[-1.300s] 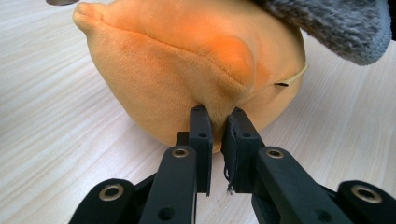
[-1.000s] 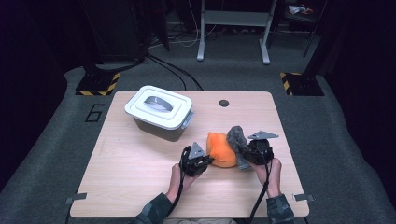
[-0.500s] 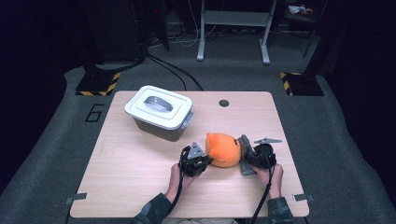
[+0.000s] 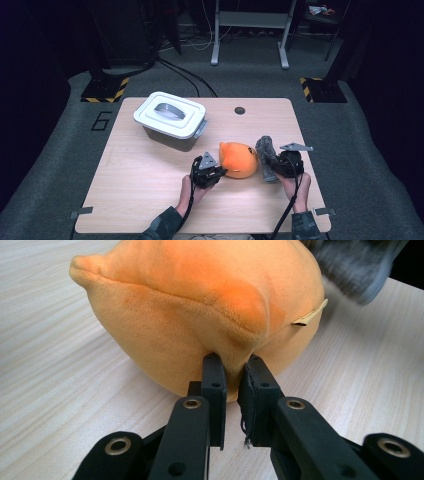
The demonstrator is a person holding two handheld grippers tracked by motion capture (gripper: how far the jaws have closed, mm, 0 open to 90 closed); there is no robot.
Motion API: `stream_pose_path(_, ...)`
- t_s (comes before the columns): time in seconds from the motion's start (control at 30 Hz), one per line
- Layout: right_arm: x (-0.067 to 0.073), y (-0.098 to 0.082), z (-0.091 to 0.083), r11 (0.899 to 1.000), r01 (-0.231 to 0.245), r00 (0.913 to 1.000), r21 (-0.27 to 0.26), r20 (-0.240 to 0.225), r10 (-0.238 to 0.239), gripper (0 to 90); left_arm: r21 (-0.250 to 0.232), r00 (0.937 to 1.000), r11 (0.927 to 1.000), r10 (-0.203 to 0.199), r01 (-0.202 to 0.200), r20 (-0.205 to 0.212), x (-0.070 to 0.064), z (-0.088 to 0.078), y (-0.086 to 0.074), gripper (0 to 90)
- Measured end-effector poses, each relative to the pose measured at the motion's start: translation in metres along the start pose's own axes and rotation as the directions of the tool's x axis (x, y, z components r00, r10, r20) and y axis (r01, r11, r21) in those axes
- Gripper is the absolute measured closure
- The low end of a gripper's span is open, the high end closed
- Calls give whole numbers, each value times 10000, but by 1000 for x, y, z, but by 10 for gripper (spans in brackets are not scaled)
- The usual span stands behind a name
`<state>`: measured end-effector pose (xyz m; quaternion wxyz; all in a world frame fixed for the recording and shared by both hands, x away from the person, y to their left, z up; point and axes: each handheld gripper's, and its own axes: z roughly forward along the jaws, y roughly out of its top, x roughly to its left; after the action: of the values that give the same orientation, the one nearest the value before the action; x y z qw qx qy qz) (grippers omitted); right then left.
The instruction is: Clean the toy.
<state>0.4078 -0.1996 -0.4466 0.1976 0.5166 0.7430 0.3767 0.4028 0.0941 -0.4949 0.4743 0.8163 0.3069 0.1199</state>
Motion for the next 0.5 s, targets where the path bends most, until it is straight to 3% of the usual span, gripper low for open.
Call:
stream_pose_path(0.07,18,13,-4,9983,529,9978,-227,-379,-538,695,17,10000,10000,57,-57,56,0,0,1,814)
stream_pose_path(0.2,36,21,12,9916,1269,9909,237,-487,-1256,696,-2,9999,9999,164,-164,-46,-1,1,1,806)
stream_pose_path(0.37,33,23,20,9953,931,9944,252,-536,-916,696,-35,10000,9999,95,-95,2,3,-2,-1,746)
stream_pose_path(0.5,30,24,23,9955,893,9951,325,-446,-879,696,-70,9994,9995,308,-309,-143,-1,-4,-2,604)
